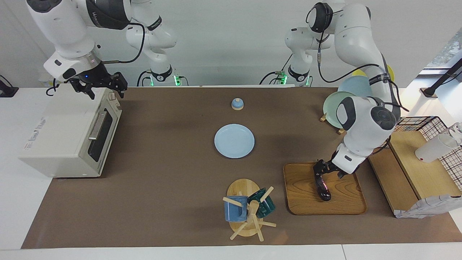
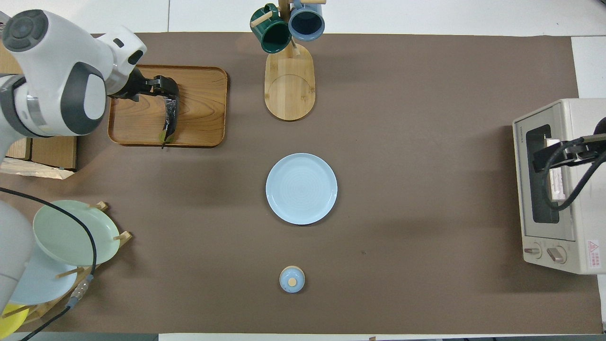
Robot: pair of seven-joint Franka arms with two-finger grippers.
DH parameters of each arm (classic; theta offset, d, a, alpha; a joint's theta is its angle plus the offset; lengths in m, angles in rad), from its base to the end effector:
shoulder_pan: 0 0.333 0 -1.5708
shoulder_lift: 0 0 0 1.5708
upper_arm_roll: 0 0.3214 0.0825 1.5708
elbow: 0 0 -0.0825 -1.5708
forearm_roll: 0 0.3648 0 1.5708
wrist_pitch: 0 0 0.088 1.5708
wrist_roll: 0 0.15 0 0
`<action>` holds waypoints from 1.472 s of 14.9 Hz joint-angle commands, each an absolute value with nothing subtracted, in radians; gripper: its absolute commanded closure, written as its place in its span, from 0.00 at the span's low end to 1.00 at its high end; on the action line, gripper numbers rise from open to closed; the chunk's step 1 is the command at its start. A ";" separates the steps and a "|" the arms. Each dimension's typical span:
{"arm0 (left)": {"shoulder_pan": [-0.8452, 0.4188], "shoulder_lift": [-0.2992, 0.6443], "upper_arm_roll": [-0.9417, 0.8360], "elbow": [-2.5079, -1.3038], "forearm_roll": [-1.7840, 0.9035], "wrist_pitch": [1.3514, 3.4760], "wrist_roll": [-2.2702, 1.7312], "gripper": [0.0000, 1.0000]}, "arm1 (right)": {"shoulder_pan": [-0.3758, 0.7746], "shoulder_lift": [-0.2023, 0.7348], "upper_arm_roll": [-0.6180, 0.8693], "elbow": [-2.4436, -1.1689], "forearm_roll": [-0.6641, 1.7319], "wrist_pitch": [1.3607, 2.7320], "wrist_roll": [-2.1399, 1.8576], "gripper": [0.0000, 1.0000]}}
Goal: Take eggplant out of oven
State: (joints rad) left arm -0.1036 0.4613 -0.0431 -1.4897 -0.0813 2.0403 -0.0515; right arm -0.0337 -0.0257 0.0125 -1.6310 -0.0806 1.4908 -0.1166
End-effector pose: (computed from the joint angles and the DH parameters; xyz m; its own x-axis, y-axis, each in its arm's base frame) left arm 0.6795 -0.1040 0.3844 0.9952 -0.0520 0.0825 -0.0601 -0.9933 0.0989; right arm 0.5116 -0.0234 0.5677 0.9885 0.0886 -0.1226 0.0973 -0.9930 0.0670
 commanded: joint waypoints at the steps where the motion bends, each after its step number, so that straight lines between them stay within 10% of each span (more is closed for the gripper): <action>1: -0.080 0.345 -0.046 -1.513 -0.060 1.936 -0.061 0.00 | -0.043 -0.034 0.014 -1.632 -0.051 1.480 -0.104 0.00; 13: -0.080 -0.084 -0.040 -1.808 -0.028 1.681 -0.112 0.00 | -0.043 -0.034 0.015 -1.632 -0.051 1.480 -0.104 0.00; 22: -0.077 -0.081 -0.054 -1.746 -0.028 1.550 -0.147 0.00 | -0.043 -0.034 0.014 -1.632 -0.051 1.480 -0.104 0.00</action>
State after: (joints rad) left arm -0.0820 -0.0834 -0.0447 -1.8028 -0.0498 1.6252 -0.1307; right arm -0.0338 -0.0257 0.0125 -1.6310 -0.0806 1.4908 -0.1166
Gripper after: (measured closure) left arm 0.000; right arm 0.000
